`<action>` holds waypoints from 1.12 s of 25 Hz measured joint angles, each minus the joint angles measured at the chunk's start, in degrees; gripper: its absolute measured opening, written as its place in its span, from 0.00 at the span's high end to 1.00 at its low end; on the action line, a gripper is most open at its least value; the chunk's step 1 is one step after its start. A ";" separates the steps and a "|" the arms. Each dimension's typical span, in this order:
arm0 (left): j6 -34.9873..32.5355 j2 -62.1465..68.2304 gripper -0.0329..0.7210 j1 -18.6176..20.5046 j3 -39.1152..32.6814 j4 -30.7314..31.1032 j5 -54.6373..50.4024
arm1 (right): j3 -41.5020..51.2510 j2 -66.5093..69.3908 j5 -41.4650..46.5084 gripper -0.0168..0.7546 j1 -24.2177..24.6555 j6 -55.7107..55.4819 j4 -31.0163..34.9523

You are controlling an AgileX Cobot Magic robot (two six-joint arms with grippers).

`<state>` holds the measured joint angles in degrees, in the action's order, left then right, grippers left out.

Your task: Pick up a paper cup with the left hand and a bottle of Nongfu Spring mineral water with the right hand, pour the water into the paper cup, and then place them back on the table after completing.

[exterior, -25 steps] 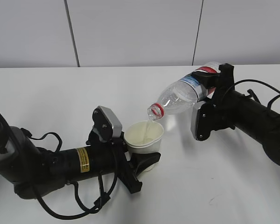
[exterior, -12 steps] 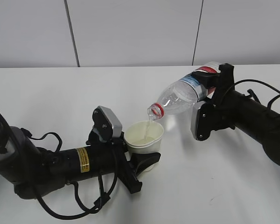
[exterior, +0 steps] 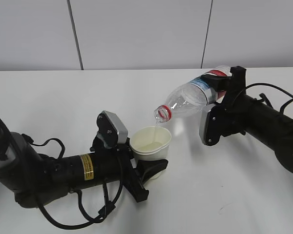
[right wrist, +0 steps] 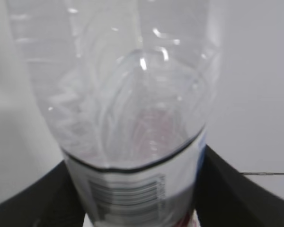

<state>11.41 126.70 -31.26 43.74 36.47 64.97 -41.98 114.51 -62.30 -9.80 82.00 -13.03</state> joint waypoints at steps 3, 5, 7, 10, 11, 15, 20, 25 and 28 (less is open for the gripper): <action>0.00 0.00 0.49 0.00 0.00 0.00 -0.04 | 0.00 0.00 0.00 0.40 0.00 -1.02 0.00; 0.00 0.00 0.49 0.00 0.00 -0.06 -0.04 | 0.23 0.00 -0.10 0.40 0.00 -1.80 0.14; 0.00 0.00 0.49 0.00 0.00 -0.24 -0.04 | 0.43 0.00 -0.10 0.40 0.00 -3.07 0.14; 0.00 0.00 0.49 0.00 0.00 -0.91 -0.04 | 0.43 0.00 -0.10 0.40 0.00 -5.41 0.14; 0.00 0.00 0.49 0.00 0.00 -1.05 -0.04 | 0.43 0.00 -0.10 0.40 0.00 -6.16 0.14; 0.00 0.00 0.49 0.00 0.00 -1.40 -0.06 | 0.43 0.00 -0.10 0.40 0.00 -11.27 0.03; -0.91 0.00 0.49 0.00 0.00 -2.90 -0.11 | 0.43 0.00 -0.10 0.40 0.00 -22.01 0.03; -2.74 0.00 0.49 0.00 0.00 -5.51 -0.11 | 0.43 0.00 -0.10 0.40 0.00 -35.48 0.03; -4.11 0.00 0.49 0.00 0.00 -7.04 -0.11 | 0.43 0.00 -0.10 0.40 0.00 -46.02 0.03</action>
<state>7.30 126.70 -31.26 43.74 29.43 64.87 -41.55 114.51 -62.41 -9.80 35.97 -13.00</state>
